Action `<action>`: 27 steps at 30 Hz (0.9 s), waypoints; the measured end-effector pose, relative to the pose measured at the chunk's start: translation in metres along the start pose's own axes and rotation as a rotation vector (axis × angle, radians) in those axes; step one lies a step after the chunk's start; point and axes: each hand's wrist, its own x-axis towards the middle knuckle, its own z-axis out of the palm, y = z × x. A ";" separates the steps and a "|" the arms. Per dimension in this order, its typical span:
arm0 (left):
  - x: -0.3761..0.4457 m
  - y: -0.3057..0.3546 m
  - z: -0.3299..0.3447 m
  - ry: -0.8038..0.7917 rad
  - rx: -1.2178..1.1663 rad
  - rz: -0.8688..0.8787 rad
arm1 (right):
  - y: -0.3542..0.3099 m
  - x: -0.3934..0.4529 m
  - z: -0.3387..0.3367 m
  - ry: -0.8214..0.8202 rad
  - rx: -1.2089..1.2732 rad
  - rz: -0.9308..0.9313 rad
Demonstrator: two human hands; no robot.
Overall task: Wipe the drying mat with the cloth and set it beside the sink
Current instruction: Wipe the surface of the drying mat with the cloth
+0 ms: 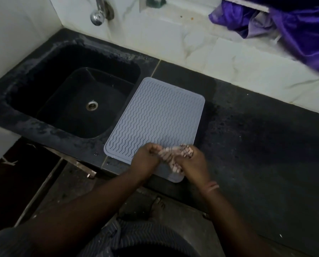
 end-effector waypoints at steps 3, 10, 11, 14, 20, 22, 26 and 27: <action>0.005 -0.011 -0.005 0.142 0.433 0.141 | -0.007 0.028 -0.002 0.091 -0.228 -0.123; -0.004 -0.021 0.004 0.148 0.829 0.266 | -0.004 0.072 0.015 0.274 -0.867 -0.545; -0.003 -0.021 0.004 0.155 0.851 0.274 | -0.004 0.073 0.018 0.251 -0.973 -0.570; 0.003 -0.024 -0.001 0.156 0.879 0.270 | 0.010 0.067 0.029 0.043 -1.244 -0.612; 0.011 -0.026 -0.005 0.125 0.905 0.259 | 0.008 0.058 0.025 -0.055 -1.293 -0.572; 0.015 -0.026 -0.006 0.120 0.893 0.259 | 0.010 0.051 0.025 -0.082 -1.347 -0.582; 0.020 -0.025 -0.008 0.102 0.860 0.277 | 0.013 0.037 0.025 -0.144 -1.333 -0.545; 0.020 -0.025 -0.008 0.103 0.861 0.285 | 0.012 0.034 0.024 -0.169 -1.299 -0.523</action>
